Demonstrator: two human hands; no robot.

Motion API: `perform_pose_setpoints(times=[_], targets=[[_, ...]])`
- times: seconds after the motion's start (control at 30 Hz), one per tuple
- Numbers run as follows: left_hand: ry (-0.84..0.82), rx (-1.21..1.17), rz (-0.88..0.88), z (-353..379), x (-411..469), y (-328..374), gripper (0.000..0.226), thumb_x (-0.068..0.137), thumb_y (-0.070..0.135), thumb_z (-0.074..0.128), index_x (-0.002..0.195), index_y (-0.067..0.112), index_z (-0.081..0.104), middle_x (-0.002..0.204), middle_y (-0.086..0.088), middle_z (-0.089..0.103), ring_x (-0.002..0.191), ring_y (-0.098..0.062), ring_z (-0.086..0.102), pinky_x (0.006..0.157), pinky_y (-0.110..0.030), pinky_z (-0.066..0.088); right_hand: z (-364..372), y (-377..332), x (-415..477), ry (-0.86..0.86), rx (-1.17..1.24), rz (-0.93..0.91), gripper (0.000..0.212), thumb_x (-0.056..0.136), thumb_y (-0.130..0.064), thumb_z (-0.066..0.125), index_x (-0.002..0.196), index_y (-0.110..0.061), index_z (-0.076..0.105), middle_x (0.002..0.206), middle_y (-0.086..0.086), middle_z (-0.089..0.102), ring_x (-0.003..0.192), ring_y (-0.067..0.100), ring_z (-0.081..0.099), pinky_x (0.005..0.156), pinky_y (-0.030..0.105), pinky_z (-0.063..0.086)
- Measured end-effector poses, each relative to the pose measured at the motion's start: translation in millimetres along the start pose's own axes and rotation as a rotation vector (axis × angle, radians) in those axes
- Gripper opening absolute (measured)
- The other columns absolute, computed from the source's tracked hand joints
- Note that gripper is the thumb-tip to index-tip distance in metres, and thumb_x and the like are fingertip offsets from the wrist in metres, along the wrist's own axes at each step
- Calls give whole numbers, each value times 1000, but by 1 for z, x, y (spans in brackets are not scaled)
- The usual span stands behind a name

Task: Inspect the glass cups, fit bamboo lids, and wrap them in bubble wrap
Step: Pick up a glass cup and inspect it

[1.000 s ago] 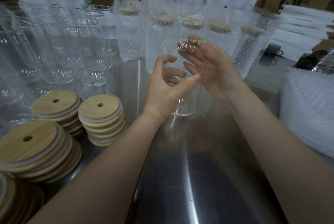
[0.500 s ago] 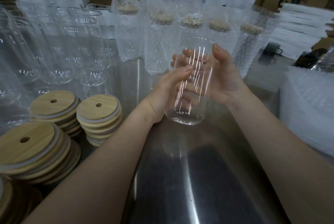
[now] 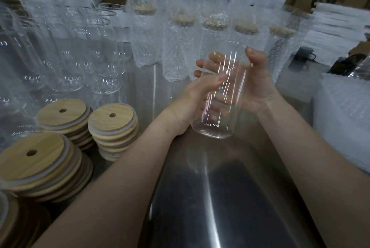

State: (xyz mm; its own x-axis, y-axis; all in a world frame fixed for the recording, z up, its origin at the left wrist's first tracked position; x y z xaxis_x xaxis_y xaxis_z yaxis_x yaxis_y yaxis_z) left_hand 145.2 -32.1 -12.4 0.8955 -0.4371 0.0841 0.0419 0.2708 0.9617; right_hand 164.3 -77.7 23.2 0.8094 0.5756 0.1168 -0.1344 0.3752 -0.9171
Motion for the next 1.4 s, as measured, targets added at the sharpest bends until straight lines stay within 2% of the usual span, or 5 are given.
perform_pose_setpoints(times=[0.27,0.47,0.7,1.07,1.4], targets=[[273,288,270,-19,-9,26,50,65,36,73,110,22,56,79,-2,68,68,-7,62,68,-19,51,-8,-13,2,156,-181,-108,89,36,-54,92,109,-14,59,111,8,66,110,24,59,109,57,36],[509,535,337,-33,-19,34,63,62,54,79,116,40,49,92,4,65,82,-9,65,76,-27,54,-18,-30,-5,432,-431,-250,41,73,-44,64,108,-23,62,105,-3,72,103,14,68,88,37,49],[580,666,426,-37,-23,38,83,61,64,76,132,35,44,95,13,61,86,-1,60,72,-14,46,-12,-29,-12,613,-439,-319,42,75,-52,56,104,-23,63,102,-1,73,96,16,71,87,38,51],[572,751,592,-33,-32,46,89,64,62,73,138,28,40,116,14,58,103,3,55,86,-7,43,-2,-28,-5,380,-151,-296,38,102,-31,32,108,-15,66,111,3,70,104,21,64,89,36,44],[642,1044,674,-21,-36,55,89,69,50,81,145,21,43,127,1,58,118,-18,54,100,-40,40,-10,-36,-4,294,-158,-239,17,97,-31,54,89,-22,66,117,-4,71,115,22,65,98,40,49]])
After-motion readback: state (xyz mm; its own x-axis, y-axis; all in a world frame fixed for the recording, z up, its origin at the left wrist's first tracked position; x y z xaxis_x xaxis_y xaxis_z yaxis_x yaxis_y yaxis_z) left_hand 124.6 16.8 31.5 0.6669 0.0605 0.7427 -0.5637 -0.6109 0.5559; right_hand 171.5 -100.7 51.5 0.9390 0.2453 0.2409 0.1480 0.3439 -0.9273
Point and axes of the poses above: each hand's wrist, its own x-axis towards the middle knuckle, its own z-axis out of the palm, y = z × x, the point moved 10 cm from there along x, towards the middle knuckle
